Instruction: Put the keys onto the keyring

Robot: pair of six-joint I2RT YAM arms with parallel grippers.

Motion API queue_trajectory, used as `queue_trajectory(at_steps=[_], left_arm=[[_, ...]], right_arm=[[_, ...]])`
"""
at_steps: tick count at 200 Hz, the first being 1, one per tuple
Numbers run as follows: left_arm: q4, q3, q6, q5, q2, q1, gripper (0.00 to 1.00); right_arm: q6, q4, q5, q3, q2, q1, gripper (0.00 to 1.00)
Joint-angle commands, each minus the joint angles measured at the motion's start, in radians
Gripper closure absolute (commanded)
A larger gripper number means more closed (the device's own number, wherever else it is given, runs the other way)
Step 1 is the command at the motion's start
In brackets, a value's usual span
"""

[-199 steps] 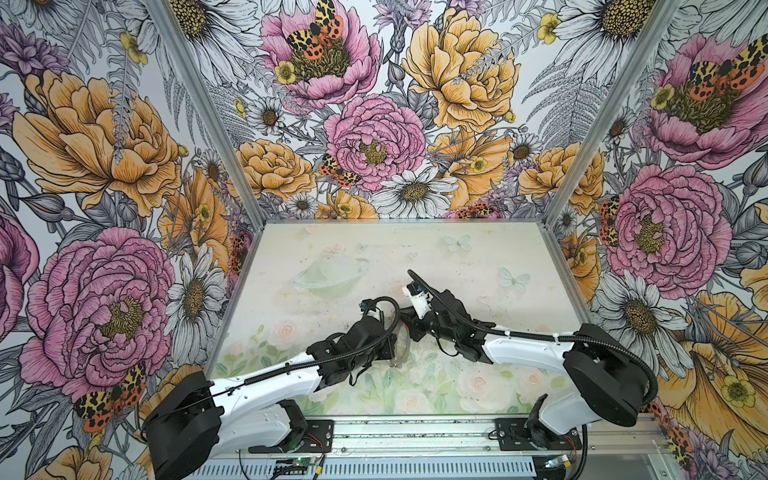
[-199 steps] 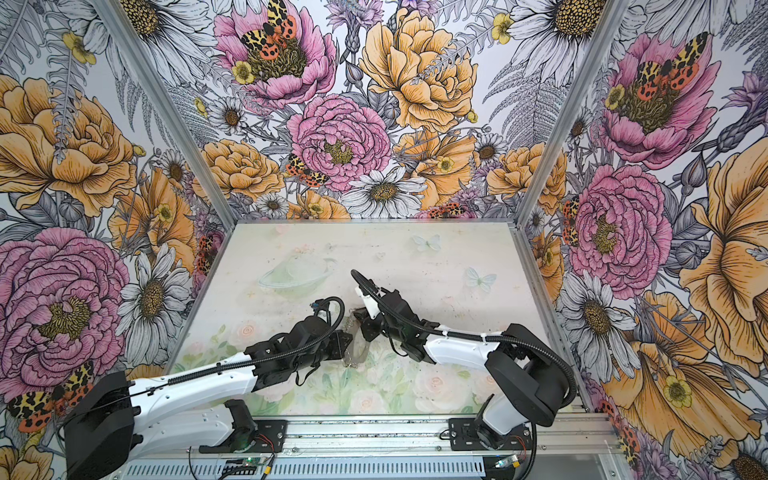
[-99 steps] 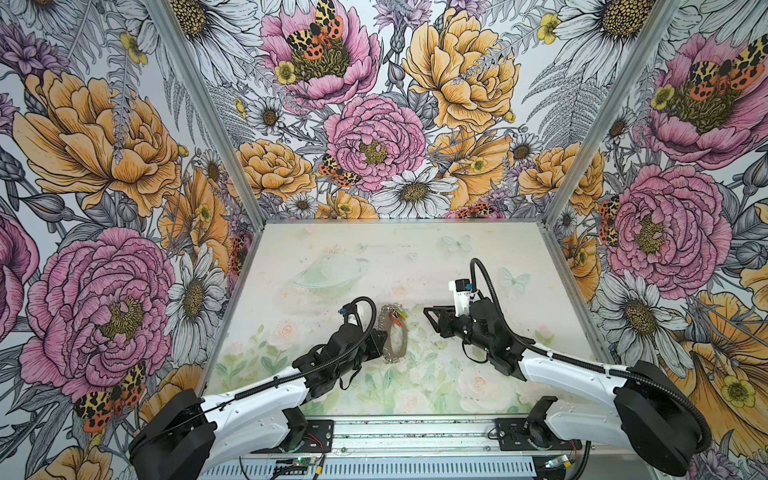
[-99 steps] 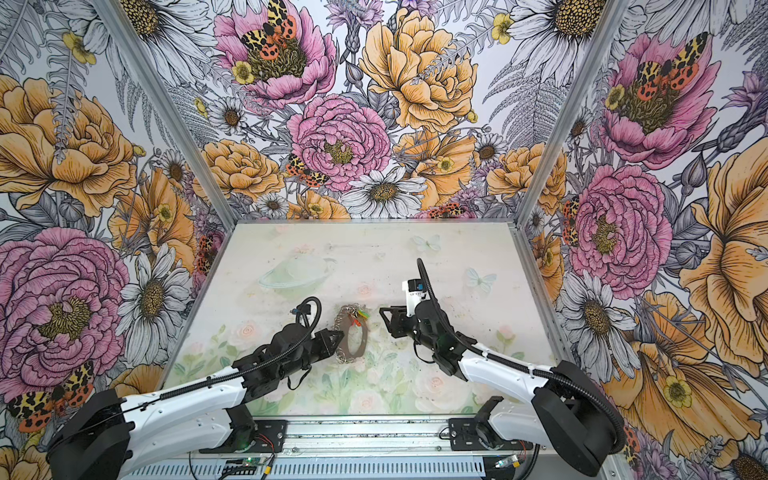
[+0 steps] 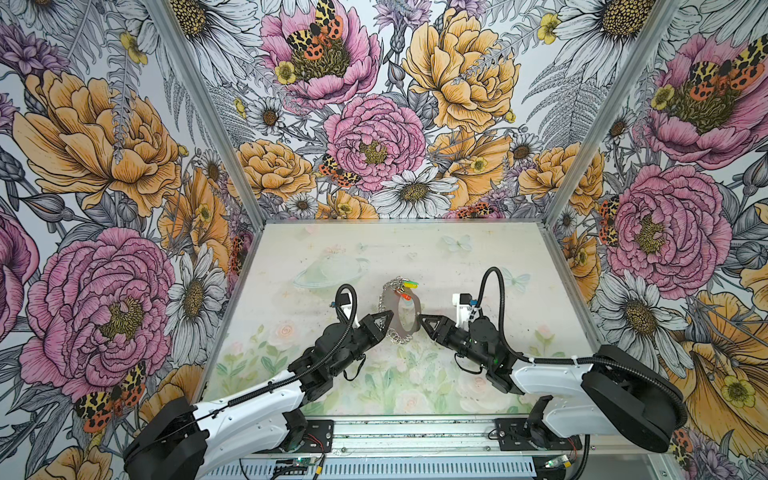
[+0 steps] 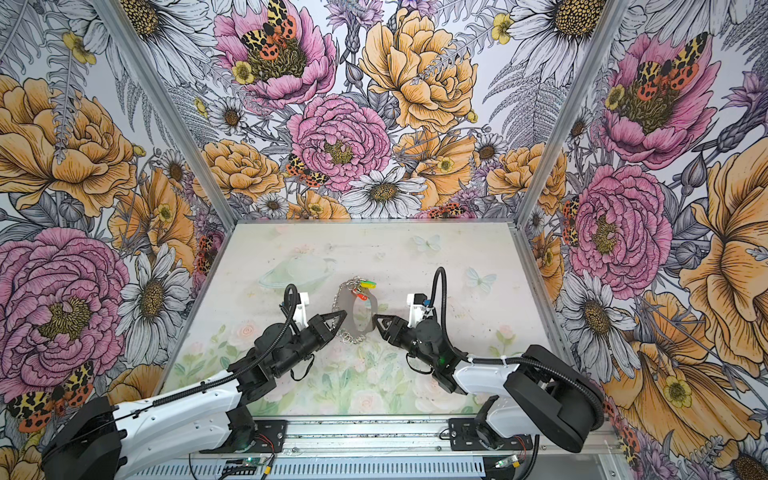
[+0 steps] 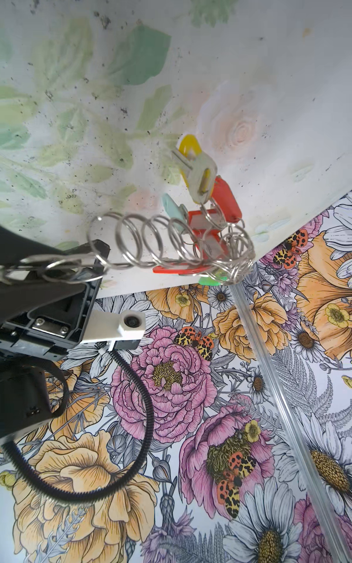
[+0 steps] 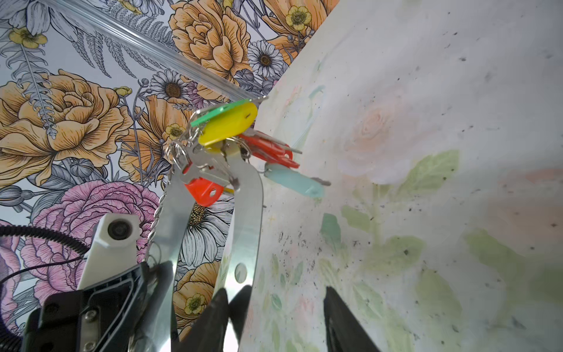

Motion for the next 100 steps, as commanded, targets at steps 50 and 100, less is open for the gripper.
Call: queue_trajectory(at_steps=[50,100], left_arm=[[0.234,-0.016,-0.039,0.016,0.036,-0.015,1.0],[0.284,-0.017,-0.041,0.016,0.078,-0.021,1.0]], right_arm=[[0.145,0.389,-0.066,0.008,0.157,0.008,0.61],[0.166,0.392,-0.067,0.011,0.119,0.005,0.76]])
